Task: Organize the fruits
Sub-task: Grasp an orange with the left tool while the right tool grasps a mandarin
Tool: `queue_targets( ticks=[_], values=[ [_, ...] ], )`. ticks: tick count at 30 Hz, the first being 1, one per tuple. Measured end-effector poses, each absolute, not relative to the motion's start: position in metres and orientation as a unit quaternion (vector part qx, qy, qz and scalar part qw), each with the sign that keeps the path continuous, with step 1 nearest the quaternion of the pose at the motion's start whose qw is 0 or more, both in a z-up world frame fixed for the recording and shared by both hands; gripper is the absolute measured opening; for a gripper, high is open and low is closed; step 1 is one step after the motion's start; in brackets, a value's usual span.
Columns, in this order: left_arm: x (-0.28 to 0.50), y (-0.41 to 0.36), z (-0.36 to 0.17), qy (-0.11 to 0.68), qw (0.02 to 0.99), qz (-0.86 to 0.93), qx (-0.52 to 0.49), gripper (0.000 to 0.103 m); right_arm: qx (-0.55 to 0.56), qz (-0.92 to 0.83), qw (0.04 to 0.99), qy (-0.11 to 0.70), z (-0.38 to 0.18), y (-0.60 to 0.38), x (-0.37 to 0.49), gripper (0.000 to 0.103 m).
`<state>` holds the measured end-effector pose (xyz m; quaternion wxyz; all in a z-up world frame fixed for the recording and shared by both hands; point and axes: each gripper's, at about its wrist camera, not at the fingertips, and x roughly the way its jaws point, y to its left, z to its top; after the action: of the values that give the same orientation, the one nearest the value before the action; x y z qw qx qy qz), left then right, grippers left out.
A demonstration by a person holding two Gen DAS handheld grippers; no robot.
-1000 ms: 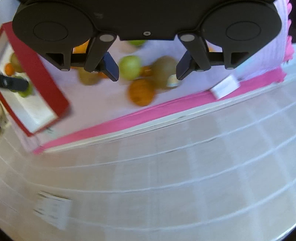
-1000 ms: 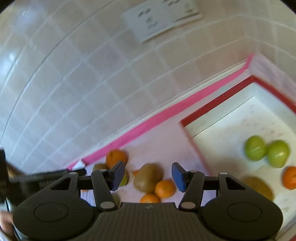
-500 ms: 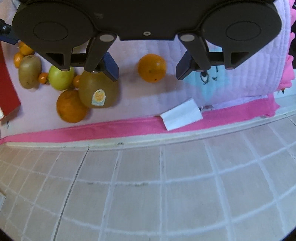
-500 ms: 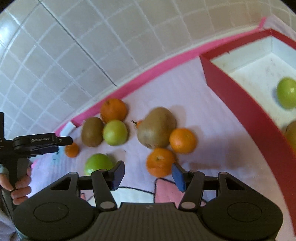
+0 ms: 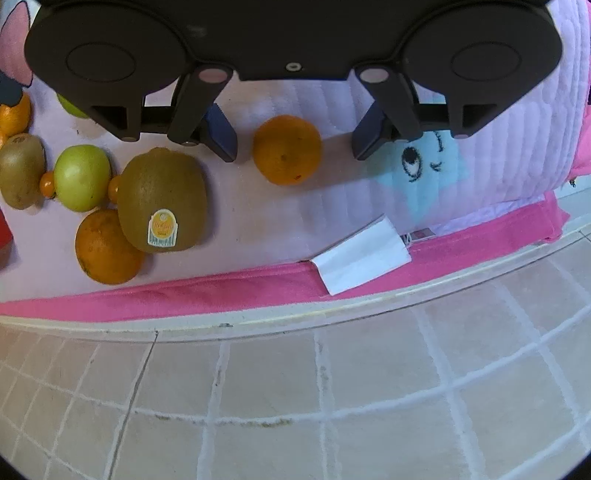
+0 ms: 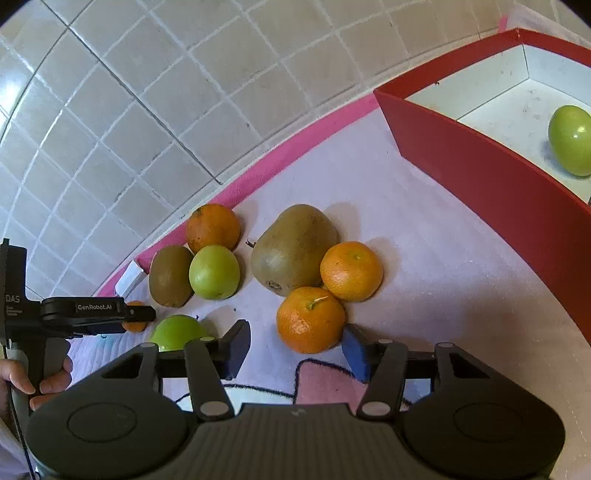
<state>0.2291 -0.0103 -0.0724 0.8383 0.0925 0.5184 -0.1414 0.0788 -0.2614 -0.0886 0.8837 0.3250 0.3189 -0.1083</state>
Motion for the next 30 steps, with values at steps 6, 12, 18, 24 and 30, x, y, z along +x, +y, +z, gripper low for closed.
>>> queue_targets(
  ticks=[6, 12, 18, 24, 30],
  values=[
    [0.222, -0.017, -0.073, 0.492, 0.851, -0.126, 0.131, 0.052, 0.301, -0.119, 0.895, 0.308, -0.092, -0.261, 0.077, 0.042],
    [0.212, -0.003, -0.06, 0.48, 0.863, -0.125, 0.102, 0.045, 0.234, -0.116, 0.911, 0.321, -0.087, -0.249, 0.083, 0.042],
    [0.2, 0.012, -0.046, 0.472, 0.87, -0.13, 0.066, 0.045, 0.219, -0.105, 0.92, 0.308, -0.081, -0.24, 0.072, 0.04],
    [0.19, 0.011, -0.031, 0.461, 0.877, -0.127, 0.053, 0.045, 0.22, -0.088, 0.923, 0.303, -0.072, -0.234, 0.061, 0.04],
    [0.184, -0.005, -0.011, 0.441, 0.885, -0.148, 0.036, 0.045, 0.222, -0.082, 0.932, 0.276, -0.049, -0.242, 0.04, 0.04]
  ],
)
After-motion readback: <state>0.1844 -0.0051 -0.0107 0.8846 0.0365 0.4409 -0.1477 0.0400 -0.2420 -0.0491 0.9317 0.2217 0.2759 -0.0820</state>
